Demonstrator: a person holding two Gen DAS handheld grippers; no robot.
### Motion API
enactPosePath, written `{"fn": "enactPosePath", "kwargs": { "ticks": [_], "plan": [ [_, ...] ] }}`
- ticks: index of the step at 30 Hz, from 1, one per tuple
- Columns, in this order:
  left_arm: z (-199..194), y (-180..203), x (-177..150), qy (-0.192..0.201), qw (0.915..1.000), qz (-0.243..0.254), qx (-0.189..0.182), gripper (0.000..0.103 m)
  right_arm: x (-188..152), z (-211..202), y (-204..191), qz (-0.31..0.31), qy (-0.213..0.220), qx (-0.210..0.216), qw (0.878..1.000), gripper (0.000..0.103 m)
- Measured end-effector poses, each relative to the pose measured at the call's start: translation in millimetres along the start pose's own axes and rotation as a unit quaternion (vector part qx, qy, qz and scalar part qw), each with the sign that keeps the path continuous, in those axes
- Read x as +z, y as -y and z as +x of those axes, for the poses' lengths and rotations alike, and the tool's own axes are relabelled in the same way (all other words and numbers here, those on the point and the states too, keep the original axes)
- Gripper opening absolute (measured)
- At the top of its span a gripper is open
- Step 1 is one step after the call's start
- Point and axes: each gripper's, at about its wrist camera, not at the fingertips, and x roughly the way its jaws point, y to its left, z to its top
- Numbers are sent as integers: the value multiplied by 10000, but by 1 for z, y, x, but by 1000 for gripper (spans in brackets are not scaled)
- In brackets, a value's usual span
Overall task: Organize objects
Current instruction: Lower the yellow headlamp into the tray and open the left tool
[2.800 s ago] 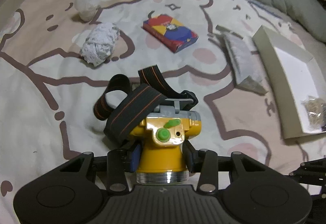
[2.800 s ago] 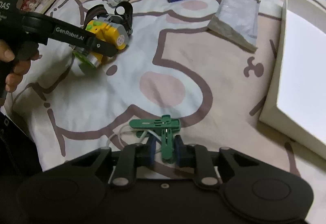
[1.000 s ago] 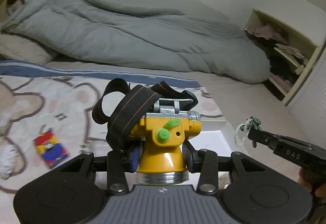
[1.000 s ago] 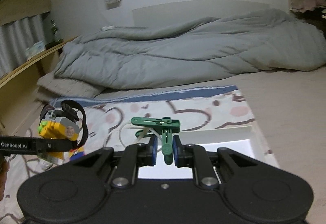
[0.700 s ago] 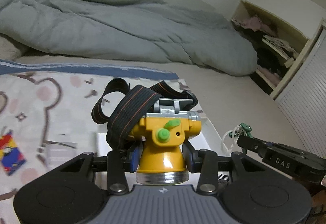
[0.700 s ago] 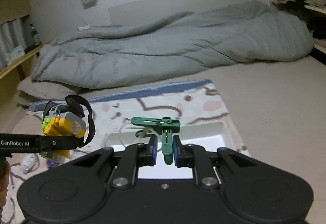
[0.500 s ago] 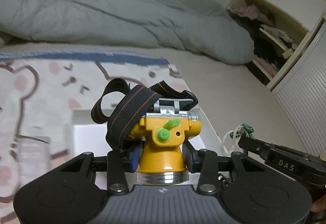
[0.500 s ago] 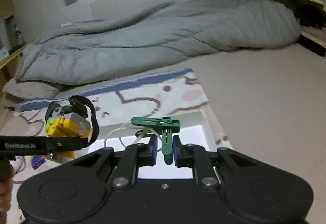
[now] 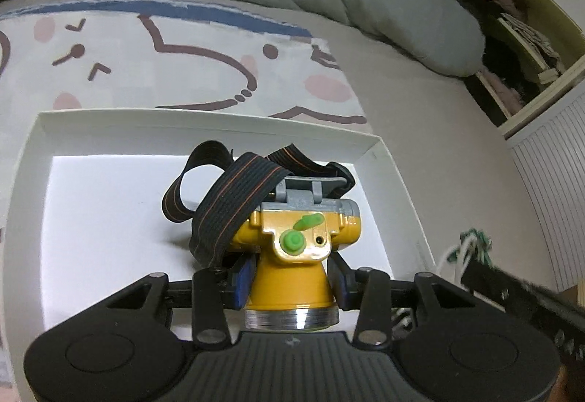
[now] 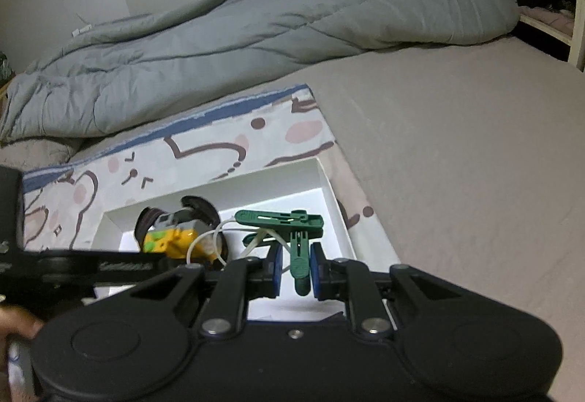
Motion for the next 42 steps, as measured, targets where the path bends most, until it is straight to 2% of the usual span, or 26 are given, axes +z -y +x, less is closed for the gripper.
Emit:
{"fn": "enactPosePath", "kwargs": {
  "ticks": [8,15,21,22,25,27,33,37,39,42],
  "plan": [
    [29,-7,11,94,9995,-217,194,44,-5,19,1,-79,-260,-114,9996,16],
    [34,-17,21,441,9974,-522,229,44,-13,30,4,-122,-512,-219,9984,16],
    [37,-21,25,464,9972,-548,190,45,-13,31,-9,-304,-531,-30,9981,16],
    [37,-21,26,441,9974,-545,169,46,-12,32,-13,-368,-537,-8,9979,16],
    [38,-26,27,374,9973,-616,-127,64,-13,33,-22,-499,-569,70,9971,16],
    [35,-27,28,331,9975,-606,-175,76,-13,33,-26,-588,-565,72,9966,16],
    [24,-26,26,71,9983,-537,-194,80,-11,38,-5,-238,-615,-295,9974,16],
    [16,-20,24,-12,9992,-375,-147,81,-13,44,7,-2,-678,-566,9961,24],
    [11,-17,23,-14,9997,-243,-93,81,-13,45,10,24,-773,-734,9943,24],
    [5,-13,22,-2,9999,-125,-62,81,-12,42,16,191,-778,-652,9946,24]
  ]
}}
